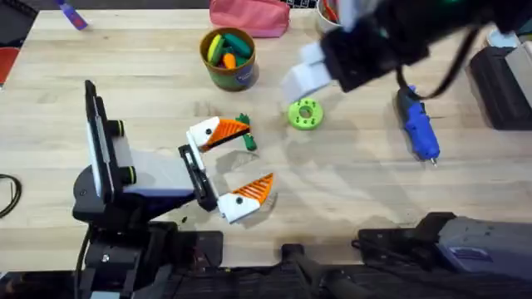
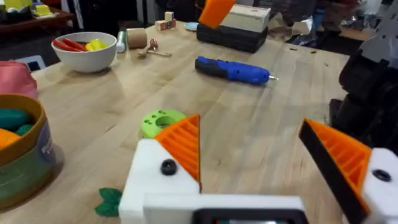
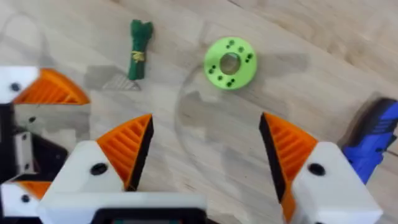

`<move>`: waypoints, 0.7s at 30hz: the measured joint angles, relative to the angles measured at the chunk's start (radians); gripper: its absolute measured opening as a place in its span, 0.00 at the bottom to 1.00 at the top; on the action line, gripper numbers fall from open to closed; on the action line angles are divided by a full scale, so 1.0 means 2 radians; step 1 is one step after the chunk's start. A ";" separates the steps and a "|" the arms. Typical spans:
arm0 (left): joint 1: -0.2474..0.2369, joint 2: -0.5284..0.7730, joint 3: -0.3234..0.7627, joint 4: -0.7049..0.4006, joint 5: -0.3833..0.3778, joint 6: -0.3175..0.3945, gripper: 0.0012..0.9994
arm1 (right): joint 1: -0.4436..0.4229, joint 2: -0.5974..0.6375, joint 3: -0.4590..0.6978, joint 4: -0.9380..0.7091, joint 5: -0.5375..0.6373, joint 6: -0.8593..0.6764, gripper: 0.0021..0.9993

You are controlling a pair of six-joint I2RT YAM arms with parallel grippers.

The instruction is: Pick up the gripper from the table and insert it into the empty holder that is missing its gripper. Then pick up a screw, insert it into the mounting hole, and use the screwdriver to tighten it. Finally, clean up the table by picking up the vegetable and placing it into the bucket.

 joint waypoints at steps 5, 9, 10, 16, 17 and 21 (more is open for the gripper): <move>0.000 0.000 0.000 0.000 0.000 0.000 0.99 | -0.047 -0.068 -0.094 0.028 0.000 0.011 0.99; 0.000 0.000 0.000 0.000 0.000 0.000 0.99 | -0.088 -0.090 -0.114 0.003 0.000 0.013 0.99; 0.000 0.000 0.000 0.000 0.000 0.000 0.99 | -0.097 -0.091 -0.114 -0.001 0.000 0.013 0.99; 0.000 0.000 0.000 0.000 0.000 0.000 0.99 | -0.130 -0.091 -0.116 0.000 0.000 0.014 0.99; 0.000 0.000 0.000 0.000 0.000 0.000 0.99 | -0.133 -0.091 -0.116 0.003 0.000 0.014 0.99; 0.000 0.000 0.000 0.000 0.000 0.000 0.99 | -0.136 -0.091 -0.116 0.010 0.000 0.014 0.99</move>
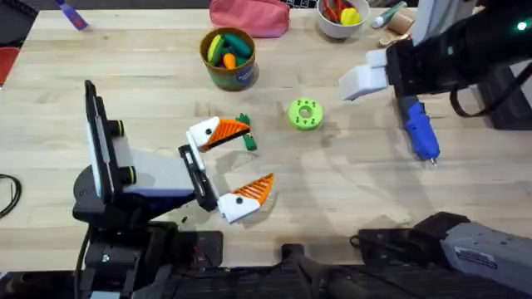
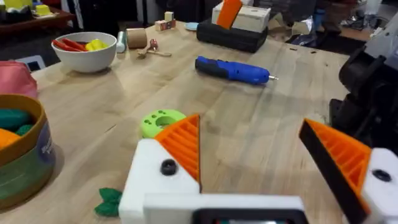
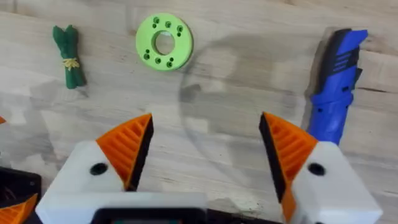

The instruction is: Pick up the gripper from the table and insert it into the empty holder that is missing its gripper. Then pick up a screw, insert it into the mounting hole, and use the screwdriver to tighten it. Finally, clean up the table by picking up the vegetable and placing it into the bucket.

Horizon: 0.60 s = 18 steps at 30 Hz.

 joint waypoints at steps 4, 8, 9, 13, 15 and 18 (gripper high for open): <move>0.000 0.000 0.000 0.000 0.000 0.000 0.99 | 0.000 0.000 0.000 0.005 0.000 0.000 0.99; 0.000 0.000 0.000 0.000 0.000 0.000 0.99 | 0.000 0.000 0.000 0.007 0.006 0.000 0.99; 0.000 0.000 0.000 0.000 0.000 0.000 0.99 | 0.000 0.000 0.000 0.007 0.011 0.000 0.99; 0.000 0.000 0.000 0.000 0.000 0.000 0.56 | -0.004 0.000 0.000 0.006 0.020 0.002 0.99; 0.000 0.000 0.000 0.000 0.000 0.000 0.24 | -0.013 0.000 0.000 0.007 0.023 0.007 0.99; 0.000 0.000 0.000 0.000 0.000 0.002 0.01 | -0.039 0.000 -0.002 0.008 0.025 0.012 0.99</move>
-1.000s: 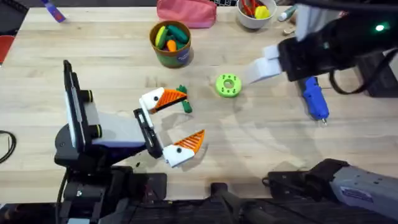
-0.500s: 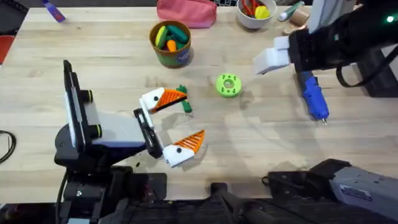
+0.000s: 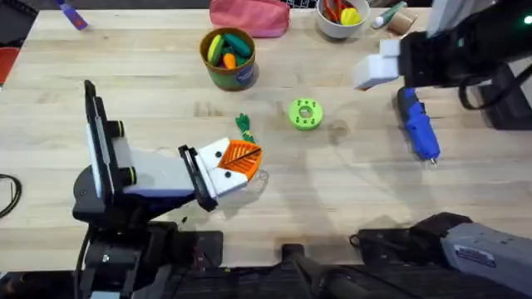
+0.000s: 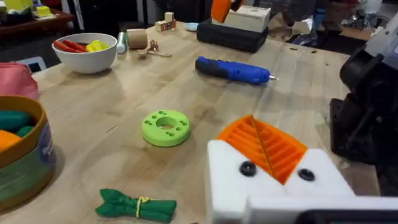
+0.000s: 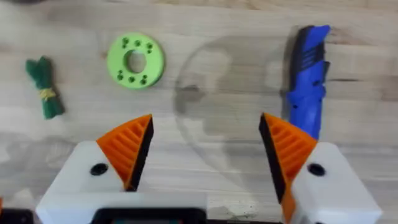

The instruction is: Pick up the gripper from the table and insert it into the empty holder that is missing its gripper. Then pick up a screw, insert it into the mounting hole, and use the screwdriver to tighten it. Finally, clean up the table by picking up the vegetable and placing it into the bucket.

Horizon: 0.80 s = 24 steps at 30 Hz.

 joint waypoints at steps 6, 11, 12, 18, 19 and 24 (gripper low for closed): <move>0.000 0.000 0.000 0.000 0.000 0.000 0.01 | -0.083 0.000 -0.030 0.009 0.003 0.005 0.99; 0.000 0.000 0.000 0.000 0.000 0.000 0.01 | -0.152 0.001 -0.048 0.020 0.003 0.002 0.99; 0.000 0.000 0.000 0.000 0.000 0.000 0.01 | -0.165 0.003 -0.048 0.021 0.003 -0.003 0.99; 0.000 0.000 0.000 0.000 0.000 0.000 0.01 | -0.218 0.045 -0.048 0.034 0.004 -0.021 0.98; 0.000 0.000 0.000 0.000 0.000 0.000 0.01 | -0.223 0.056 -0.048 0.036 0.004 -0.023 0.96; 0.000 0.000 0.000 0.000 0.000 0.000 0.01 | -0.244 0.109 -0.050 0.043 -0.006 -0.043 0.98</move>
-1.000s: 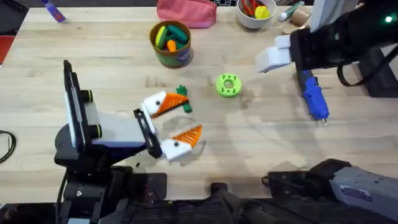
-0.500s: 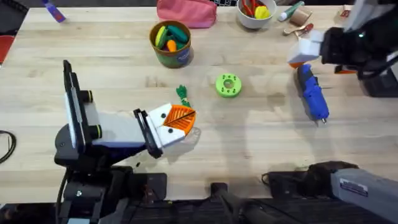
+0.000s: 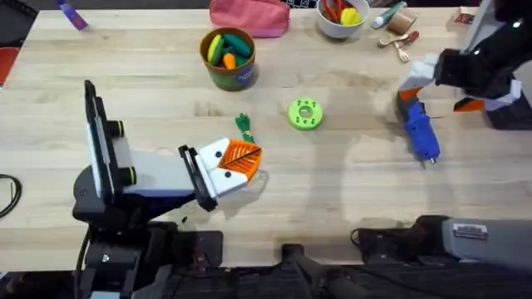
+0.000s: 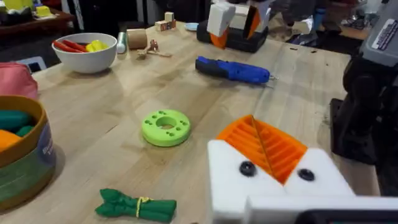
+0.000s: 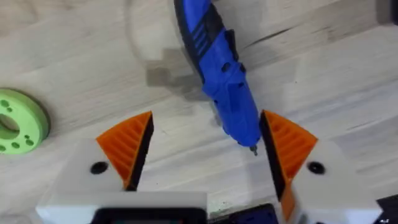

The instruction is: Pick up the gripper from the table and insert it into the empty holder that is missing its gripper. Then pick up a screw, insert it into the mounting hole, and use the screwdriver to tighten it. Finally, clean up the table by picking up the vegetable and placing it into the bucket.

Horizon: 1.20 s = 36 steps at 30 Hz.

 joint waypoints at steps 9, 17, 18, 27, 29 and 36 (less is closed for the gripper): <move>0.000 0.000 0.000 0.000 0.000 0.000 0.01 | -0.034 0.013 -0.027 0.026 -0.014 -0.038 0.99; 0.000 0.000 0.000 0.000 0.000 0.000 0.01 | -0.041 0.021 -0.058 0.069 -0.015 -0.071 0.99; 0.000 0.000 0.000 0.000 0.000 0.000 0.01 | -0.041 0.028 -0.058 0.079 -0.015 -0.077 0.99; 0.000 0.000 0.000 0.000 0.000 0.000 0.01 | -0.041 0.072 -0.061 0.090 -0.015 -0.101 0.99; 0.000 0.000 0.000 0.000 0.000 0.000 0.01 | -0.041 0.072 -0.061 0.093 -0.015 -0.103 0.99; 0.000 0.000 0.000 0.000 0.000 0.000 0.01 | -0.041 0.072 -0.061 0.144 -0.015 -0.130 0.99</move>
